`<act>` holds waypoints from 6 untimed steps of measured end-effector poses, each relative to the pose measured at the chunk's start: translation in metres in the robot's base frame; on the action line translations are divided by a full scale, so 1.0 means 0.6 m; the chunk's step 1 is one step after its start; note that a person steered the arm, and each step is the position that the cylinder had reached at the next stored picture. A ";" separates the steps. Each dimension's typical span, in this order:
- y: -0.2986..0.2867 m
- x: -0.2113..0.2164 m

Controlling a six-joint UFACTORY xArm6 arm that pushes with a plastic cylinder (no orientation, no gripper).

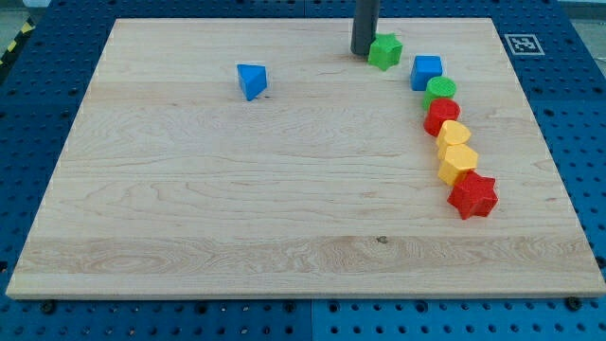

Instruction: Place the green star above the blue cube

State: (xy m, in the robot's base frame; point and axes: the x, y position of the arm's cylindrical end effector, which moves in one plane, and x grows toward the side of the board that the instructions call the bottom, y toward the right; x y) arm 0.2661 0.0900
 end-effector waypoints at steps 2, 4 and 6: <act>0.059 0.000; 0.040 0.000; -0.201 0.000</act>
State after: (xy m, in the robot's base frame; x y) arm 0.2660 -0.0305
